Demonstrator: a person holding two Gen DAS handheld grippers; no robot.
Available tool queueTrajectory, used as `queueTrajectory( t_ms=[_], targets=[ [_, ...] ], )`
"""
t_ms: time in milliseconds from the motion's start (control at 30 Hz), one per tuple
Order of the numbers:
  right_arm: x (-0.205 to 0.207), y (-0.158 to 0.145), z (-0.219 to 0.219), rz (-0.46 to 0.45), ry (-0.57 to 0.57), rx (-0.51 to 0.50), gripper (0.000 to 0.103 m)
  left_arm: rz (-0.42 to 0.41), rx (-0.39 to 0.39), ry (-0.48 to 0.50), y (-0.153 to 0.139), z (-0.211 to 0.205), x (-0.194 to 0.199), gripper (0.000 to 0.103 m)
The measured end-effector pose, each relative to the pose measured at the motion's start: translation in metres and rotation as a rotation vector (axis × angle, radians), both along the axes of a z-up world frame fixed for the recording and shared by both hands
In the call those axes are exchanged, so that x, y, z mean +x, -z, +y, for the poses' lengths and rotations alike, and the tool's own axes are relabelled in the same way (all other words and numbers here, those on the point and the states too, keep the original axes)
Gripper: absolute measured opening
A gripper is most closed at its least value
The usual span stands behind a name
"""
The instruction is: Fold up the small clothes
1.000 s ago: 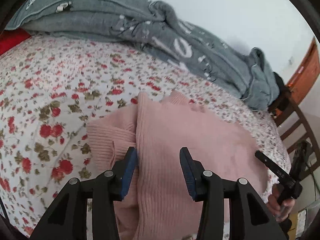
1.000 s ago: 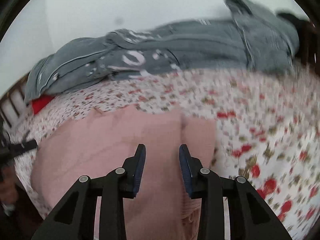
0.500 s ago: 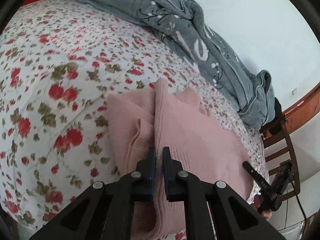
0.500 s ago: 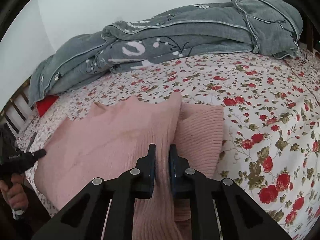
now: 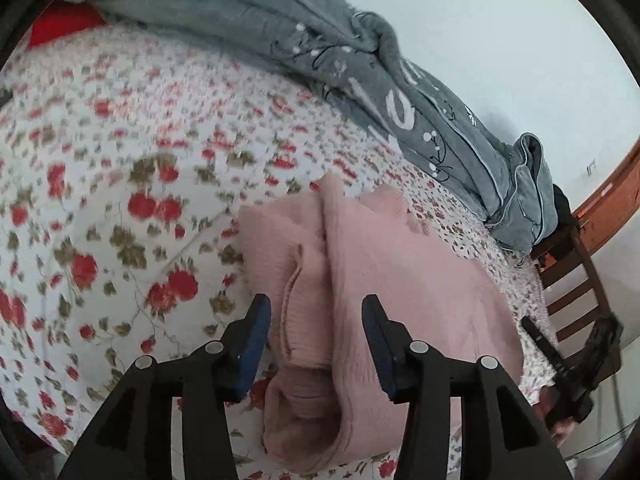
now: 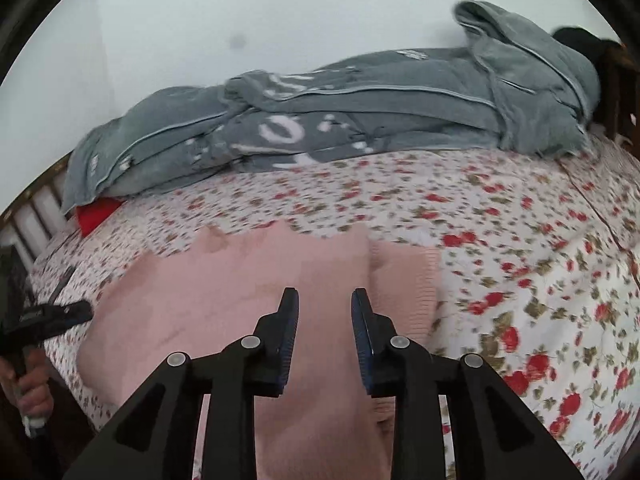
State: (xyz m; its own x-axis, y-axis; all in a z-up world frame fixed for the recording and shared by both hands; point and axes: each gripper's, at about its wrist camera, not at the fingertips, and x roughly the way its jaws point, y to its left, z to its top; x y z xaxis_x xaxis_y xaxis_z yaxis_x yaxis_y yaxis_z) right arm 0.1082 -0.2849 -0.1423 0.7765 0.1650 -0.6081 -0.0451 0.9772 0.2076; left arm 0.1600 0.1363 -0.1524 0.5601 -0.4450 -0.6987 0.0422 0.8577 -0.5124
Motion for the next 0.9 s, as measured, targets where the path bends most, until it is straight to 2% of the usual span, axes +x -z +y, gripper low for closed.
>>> queueTrajectory(
  t_ms=[100, 167, 233, 267, 367, 467, 567, 700, 800, 900],
  targets=[
    [0.014, 0.023, 0.011, 0.103, -0.052, -0.048, 0.027, 0.022, -0.035, 0.002, 0.010, 0.008, -0.002, 0.045],
    [0.017, 0.032, 0.009, 0.133, -0.040, -0.046, 0.025, 0.016, -0.068, 0.014, 0.014, 0.014, -0.006, 0.046],
    [0.013, 0.028, 0.007, 0.122, -0.023, -0.018, 0.025, -0.002, -0.106, 0.054, 0.016, 0.016, -0.009, 0.048],
    [0.009, 0.021, 0.007, 0.108, -0.009, 0.002, 0.025, -0.010, -0.113, 0.069, 0.017, 0.016, -0.010, 0.051],
    [-0.001, 0.007, 0.016, 0.067, -0.011, 0.025, 0.027, -0.027, -0.138, 0.066, 0.022, 0.020, -0.008, 0.054],
    [-0.008, 0.001, 0.034, 0.052, -0.052, 0.012, 0.029, 0.020, -0.209, 0.064, 0.034, 0.025, 0.002, 0.054],
    [-0.012, 0.002, 0.050, 0.060, -0.076, 0.000, 0.029, 0.043, -0.288, 0.080, 0.046, 0.026, 0.008, 0.057],
    [-0.015, 0.009, 0.063, 0.090, -0.093, 0.009, 0.029, 0.035, -0.342, 0.113, 0.052, 0.020, 0.013, 0.058],
    [-0.015, 0.016, 0.069, 0.101, -0.088, 0.019, 0.029, 0.047, -0.374, 0.119, 0.055, 0.015, 0.021, 0.058],
    [-0.016, 0.020, 0.076, 0.092, -0.083, 0.047, 0.029, 0.060, -0.342, 0.119, 0.053, 0.007, 0.024, 0.060]
  ],
)
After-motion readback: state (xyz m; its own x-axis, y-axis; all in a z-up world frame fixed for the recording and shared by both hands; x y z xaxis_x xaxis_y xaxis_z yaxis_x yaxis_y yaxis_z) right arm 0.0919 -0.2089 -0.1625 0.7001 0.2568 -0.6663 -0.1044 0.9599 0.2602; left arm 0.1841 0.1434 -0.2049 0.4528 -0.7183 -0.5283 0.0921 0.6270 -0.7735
